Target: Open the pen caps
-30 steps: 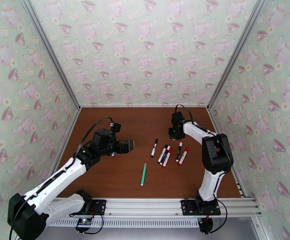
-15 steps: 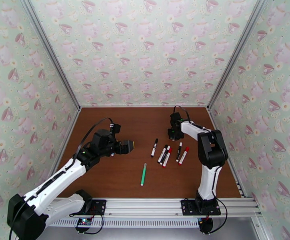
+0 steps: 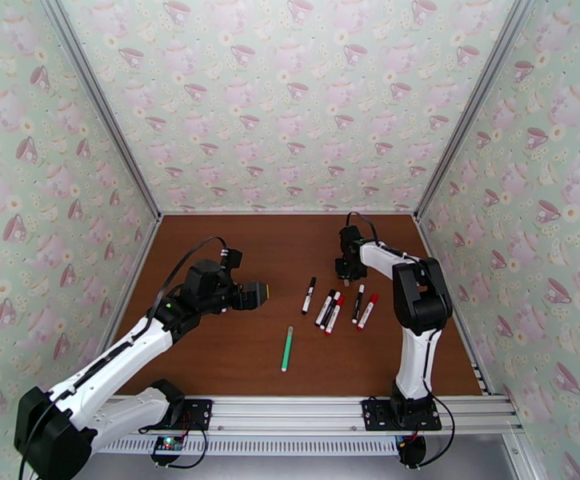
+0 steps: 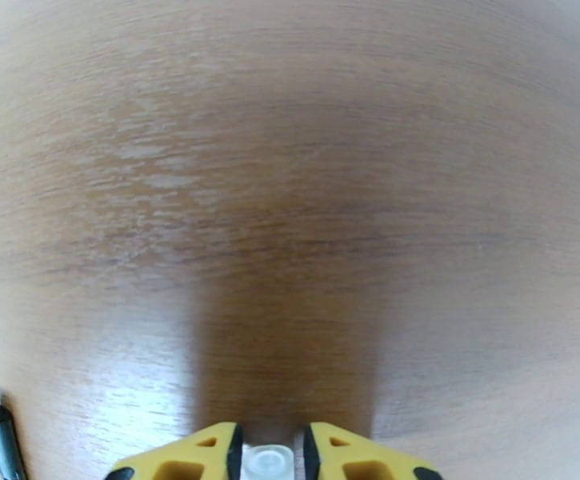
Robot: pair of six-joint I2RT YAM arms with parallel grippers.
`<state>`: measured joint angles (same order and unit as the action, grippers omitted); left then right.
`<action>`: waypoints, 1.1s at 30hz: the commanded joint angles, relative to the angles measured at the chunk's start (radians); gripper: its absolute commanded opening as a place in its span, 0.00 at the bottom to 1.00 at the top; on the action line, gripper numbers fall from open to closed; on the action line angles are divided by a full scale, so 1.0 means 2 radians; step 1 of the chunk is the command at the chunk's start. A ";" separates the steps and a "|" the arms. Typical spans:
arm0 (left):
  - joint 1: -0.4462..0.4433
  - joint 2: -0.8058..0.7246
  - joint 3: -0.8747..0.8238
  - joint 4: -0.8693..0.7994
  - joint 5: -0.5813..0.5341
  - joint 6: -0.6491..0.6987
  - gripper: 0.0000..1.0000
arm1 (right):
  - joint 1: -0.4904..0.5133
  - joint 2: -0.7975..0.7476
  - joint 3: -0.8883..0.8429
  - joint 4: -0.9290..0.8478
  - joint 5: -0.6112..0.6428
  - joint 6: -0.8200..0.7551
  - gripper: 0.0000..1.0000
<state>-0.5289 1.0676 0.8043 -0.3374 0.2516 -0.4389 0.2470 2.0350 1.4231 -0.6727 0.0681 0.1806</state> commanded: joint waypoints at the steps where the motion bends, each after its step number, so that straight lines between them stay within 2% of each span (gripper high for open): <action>1: 0.001 0.003 -0.007 0.010 0.014 -0.005 1.00 | -0.002 -0.007 0.014 -0.006 0.008 -0.005 0.33; 9: -0.004 0.007 -0.033 0.031 0.006 -0.027 1.00 | -0.003 -0.096 -0.046 0.017 -0.005 0.024 0.41; 12: -0.020 0.018 -0.032 0.027 0.004 -0.028 1.00 | -0.002 -0.148 -0.094 0.042 -0.030 0.038 0.44; 22: -0.093 0.108 0.011 -0.027 -0.061 -0.047 1.00 | 0.005 -0.326 -0.250 0.115 -0.113 0.089 0.56; 29: -0.142 0.175 0.047 -0.043 -0.086 -0.076 0.93 | 0.011 -0.414 -0.316 0.114 -0.165 0.099 0.57; 33: -0.168 0.212 0.072 -0.074 -0.112 -0.098 0.84 | 0.016 -0.451 -0.346 0.133 -0.204 0.119 0.57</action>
<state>-0.8394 1.4551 0.9062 -0.4259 0.0868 -0.5892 0.2703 1.1717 0.7620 -0.4458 -0.2527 0.3759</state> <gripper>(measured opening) 0.856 0.565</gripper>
